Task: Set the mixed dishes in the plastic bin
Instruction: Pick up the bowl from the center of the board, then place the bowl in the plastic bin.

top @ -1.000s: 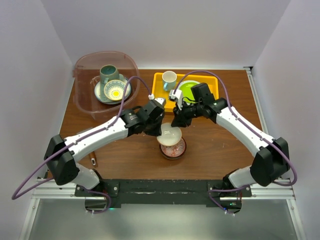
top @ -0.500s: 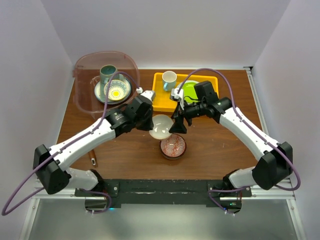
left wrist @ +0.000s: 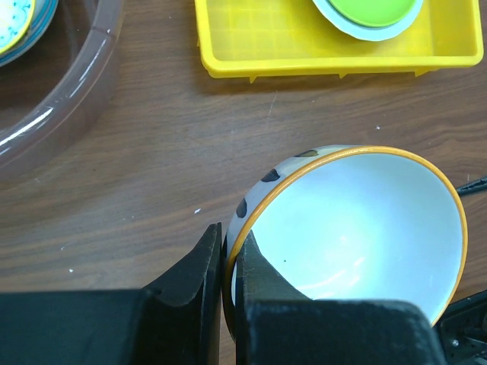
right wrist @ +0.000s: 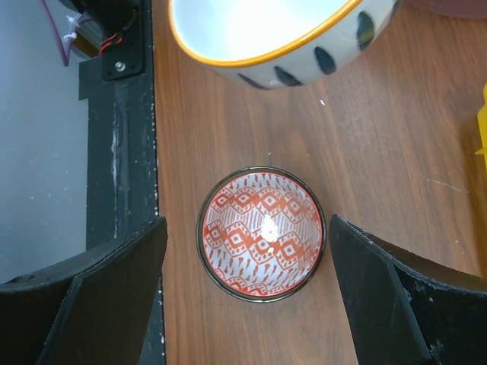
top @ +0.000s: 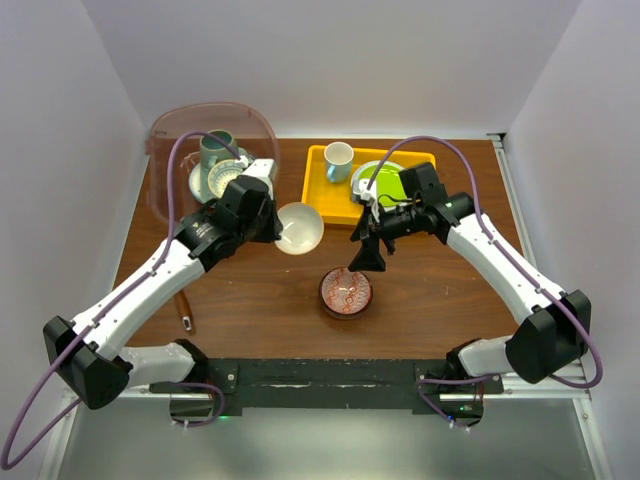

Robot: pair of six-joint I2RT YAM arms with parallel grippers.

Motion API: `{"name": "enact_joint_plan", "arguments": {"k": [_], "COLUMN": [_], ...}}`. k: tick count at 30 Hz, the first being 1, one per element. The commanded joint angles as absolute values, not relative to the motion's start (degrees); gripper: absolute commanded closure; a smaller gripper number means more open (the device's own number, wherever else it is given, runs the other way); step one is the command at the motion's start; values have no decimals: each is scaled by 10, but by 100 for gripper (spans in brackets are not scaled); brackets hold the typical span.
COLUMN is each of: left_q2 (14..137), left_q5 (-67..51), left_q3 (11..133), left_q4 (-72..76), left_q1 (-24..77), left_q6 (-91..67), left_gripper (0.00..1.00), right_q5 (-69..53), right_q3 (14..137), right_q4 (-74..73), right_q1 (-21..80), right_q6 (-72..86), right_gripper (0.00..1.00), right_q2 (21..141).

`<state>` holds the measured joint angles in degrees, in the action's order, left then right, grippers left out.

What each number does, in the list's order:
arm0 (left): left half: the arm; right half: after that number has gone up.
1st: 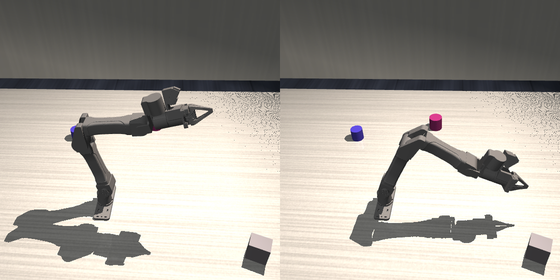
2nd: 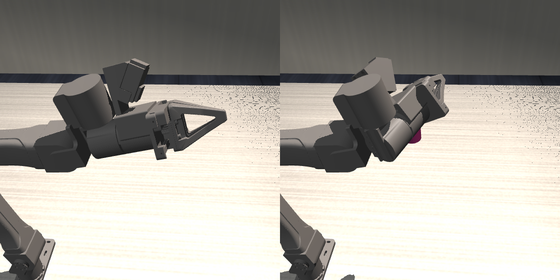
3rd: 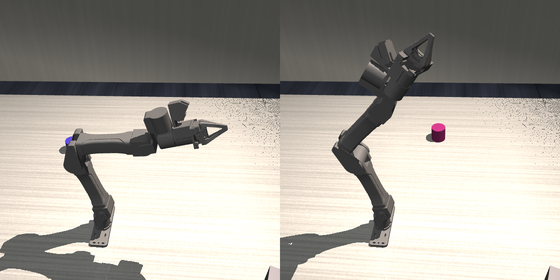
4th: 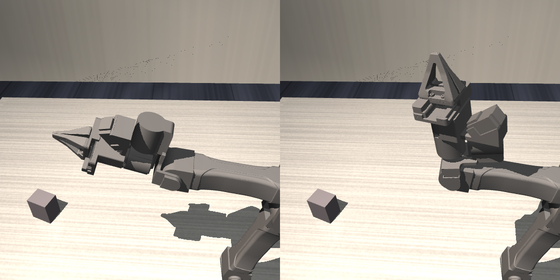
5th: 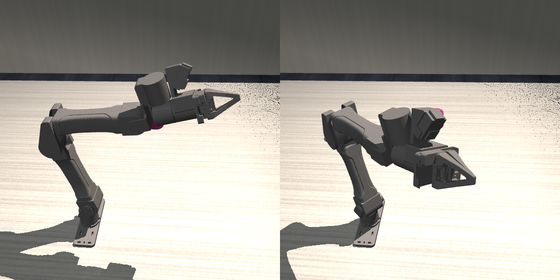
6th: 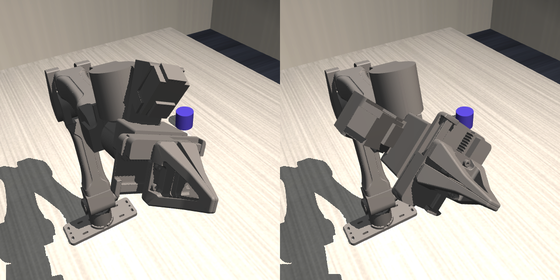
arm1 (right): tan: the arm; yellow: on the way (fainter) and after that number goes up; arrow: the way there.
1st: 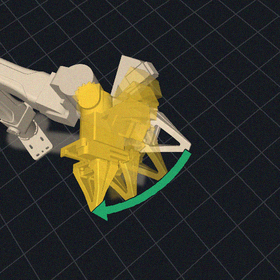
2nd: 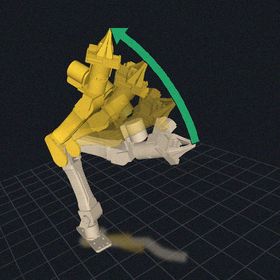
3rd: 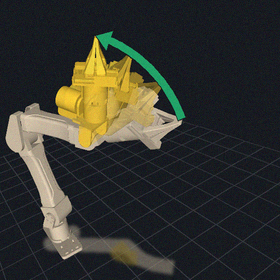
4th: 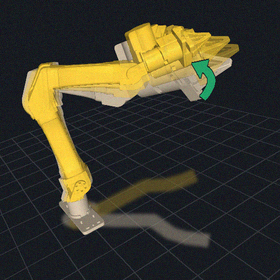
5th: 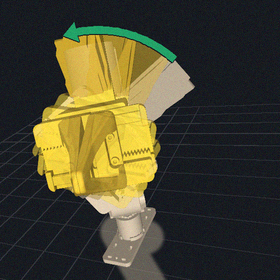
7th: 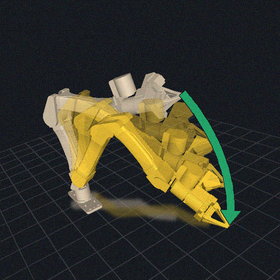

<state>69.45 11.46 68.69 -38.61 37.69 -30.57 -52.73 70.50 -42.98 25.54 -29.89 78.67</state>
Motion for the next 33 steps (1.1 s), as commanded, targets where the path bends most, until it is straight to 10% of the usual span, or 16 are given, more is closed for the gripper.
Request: {"name": "enact_joint_plan", "arguments": {"k": [1,33], "left_q2": [672,681], "left_q5": [141,66], "left_q3": [729,775], "left_q4": [-356,-282], "left_q1": [365,113], "left_q6": [-283,-263], "left_gripper": [100,100], "right_q5": [-564,-541], "right_q3": [720,695], "right_q4": [-444,-427], "right_q1": [252,249], "right_q6": [-323,-316], "right_gripper": [9,9], "right_q2": [774,775]}}
